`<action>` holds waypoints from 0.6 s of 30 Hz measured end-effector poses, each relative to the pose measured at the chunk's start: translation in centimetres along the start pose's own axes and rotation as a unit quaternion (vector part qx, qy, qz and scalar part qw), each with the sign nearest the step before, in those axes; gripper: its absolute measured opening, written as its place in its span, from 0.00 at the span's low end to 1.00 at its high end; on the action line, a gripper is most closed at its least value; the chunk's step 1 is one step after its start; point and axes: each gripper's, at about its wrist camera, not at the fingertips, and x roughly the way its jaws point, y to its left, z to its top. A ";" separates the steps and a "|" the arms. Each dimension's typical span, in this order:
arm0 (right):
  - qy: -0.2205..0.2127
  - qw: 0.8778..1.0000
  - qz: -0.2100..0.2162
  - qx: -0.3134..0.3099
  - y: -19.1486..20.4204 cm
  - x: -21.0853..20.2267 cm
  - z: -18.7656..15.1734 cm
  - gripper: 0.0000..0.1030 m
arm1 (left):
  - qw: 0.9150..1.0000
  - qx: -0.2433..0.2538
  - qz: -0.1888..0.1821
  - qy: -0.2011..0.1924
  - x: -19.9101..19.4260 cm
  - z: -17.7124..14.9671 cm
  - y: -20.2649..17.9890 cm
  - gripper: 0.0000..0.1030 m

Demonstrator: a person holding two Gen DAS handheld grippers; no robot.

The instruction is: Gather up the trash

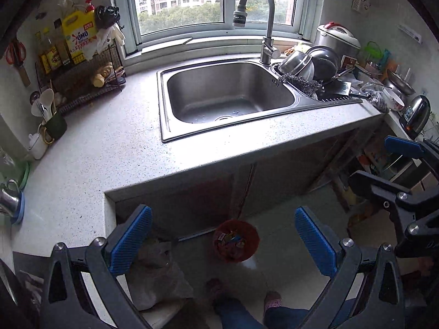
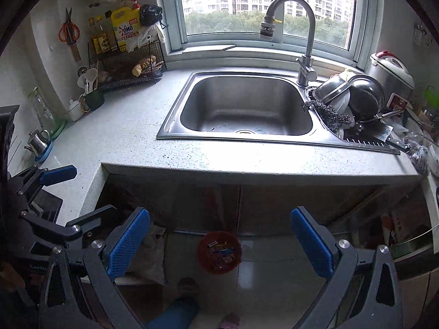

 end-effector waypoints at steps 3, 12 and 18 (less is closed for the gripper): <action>-0.009 1.000 0.000 -0.006 0.0 -1.4 -0.7 1.00 | 1.000 -0.021 -0.003 -0.009 -1.7 -0.8 -0.3 1.00; -0.016 0.999 -0.022 0.024 0.1 -5.4 -2.8 1.00 | 1.000 -0.006 -0.025 -0.010 -4.4 -2.7 -1.8 1.00; -0.024 0.996 -0.069 0.051 1.8 -6.5 -3.8 1.00 | 0.999 0.025 -0.044 -0.015 -5.2 -3.6 -1.6 1.00</action>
